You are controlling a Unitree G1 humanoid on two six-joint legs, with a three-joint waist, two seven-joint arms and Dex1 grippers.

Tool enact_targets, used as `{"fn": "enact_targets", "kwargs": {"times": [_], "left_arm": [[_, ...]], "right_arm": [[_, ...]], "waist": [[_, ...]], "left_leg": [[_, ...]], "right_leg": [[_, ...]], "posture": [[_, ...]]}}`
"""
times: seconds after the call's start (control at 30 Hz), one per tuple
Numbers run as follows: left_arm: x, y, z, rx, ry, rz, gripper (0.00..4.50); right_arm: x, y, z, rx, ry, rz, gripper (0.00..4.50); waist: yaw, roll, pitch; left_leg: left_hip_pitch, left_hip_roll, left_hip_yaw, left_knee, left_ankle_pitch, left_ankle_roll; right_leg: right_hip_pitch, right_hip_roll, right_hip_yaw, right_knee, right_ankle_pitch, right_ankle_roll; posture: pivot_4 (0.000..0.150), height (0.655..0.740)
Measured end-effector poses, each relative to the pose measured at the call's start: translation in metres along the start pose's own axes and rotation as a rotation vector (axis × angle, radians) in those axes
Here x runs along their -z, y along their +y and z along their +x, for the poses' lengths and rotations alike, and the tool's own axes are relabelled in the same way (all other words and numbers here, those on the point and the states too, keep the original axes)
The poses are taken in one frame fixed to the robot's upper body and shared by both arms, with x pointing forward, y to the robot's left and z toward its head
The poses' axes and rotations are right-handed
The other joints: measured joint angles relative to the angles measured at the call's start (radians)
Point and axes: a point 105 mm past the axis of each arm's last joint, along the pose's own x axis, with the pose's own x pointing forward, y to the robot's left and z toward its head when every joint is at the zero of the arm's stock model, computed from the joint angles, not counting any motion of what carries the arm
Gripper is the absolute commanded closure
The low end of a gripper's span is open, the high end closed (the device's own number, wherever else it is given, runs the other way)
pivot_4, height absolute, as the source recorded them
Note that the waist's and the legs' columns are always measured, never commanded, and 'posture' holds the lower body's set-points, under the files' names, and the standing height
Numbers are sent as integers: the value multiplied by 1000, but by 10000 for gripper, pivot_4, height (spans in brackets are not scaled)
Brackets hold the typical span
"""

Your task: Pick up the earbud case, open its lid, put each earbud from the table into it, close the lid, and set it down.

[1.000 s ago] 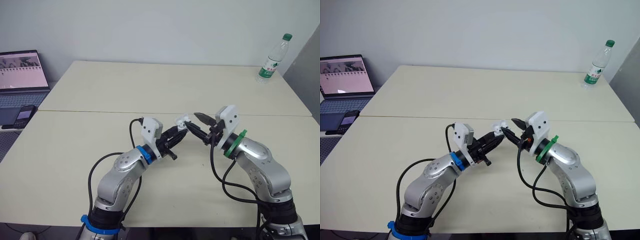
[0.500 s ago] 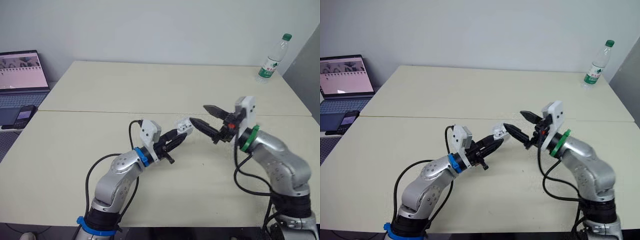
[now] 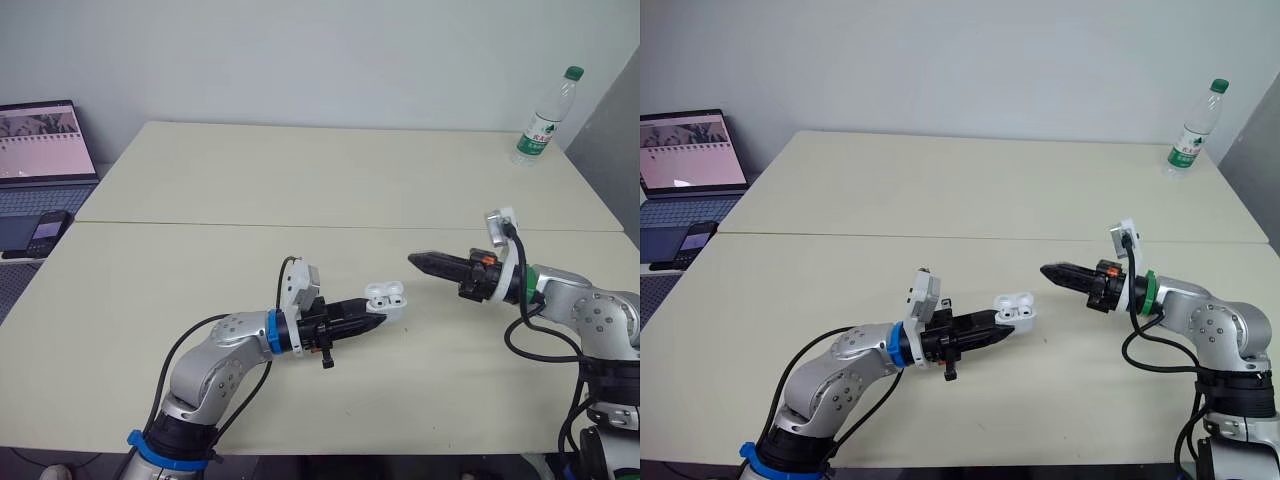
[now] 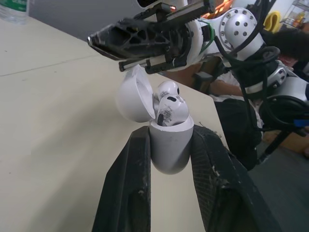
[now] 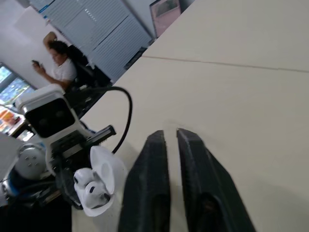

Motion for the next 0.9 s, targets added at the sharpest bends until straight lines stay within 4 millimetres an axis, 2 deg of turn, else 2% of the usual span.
{"fn": "enact_targets", "kwargs": {"times": [0.13, 0.23, 0.53, 0.73, 0.9], "left_arm": [[0, -2, 1, 24, 0, -20, 36860], [1, -3, 2, 29, 3, -28, 36860], [1, -7, 6, 42, 8, -68, 36860], [3, -4, 5, 32, 28, -70, 36860], [4, 6, 6, -28, 57, -46, 36860]], "right_arm": [[18, 4, 3, -42, 79, 42, 44771], [21, 5, 4, -54, 98, 42, 44771], [17, 18, 3, -126, 64, 62, 44771], [5, 46, -9, -294, -6, 104, 44771], [5, 39, -10, -229, -23, 85, 44771]], "waist": [[0, 0, 0], [0, 0, 0], [0, 0, 0], [-1, 0, 0], [0, 0, 0]], "left_leg": [[0, 0, 0, 0, 0, 0], [0, 0, 0, 0, 0, 0], [0, 0, 0, 0, 0, 0], [0, 0, 0, 0, 0, 0], [0, 0, 0, 0, 0, 0]], "right_leg": [[0, 0, 0, 0, -1, 1], [0, 0, 0, 0, -1, 1], [0, 0, 0, 0, -2, 3], [0, 0, 0, 0, -2, 3], [0, 0, 0, -1, -2, 3]], "posture": [[1500, 7362], [1500, 7362], [1500, 7362], [1500, 7362], [1500, 7362]]}}
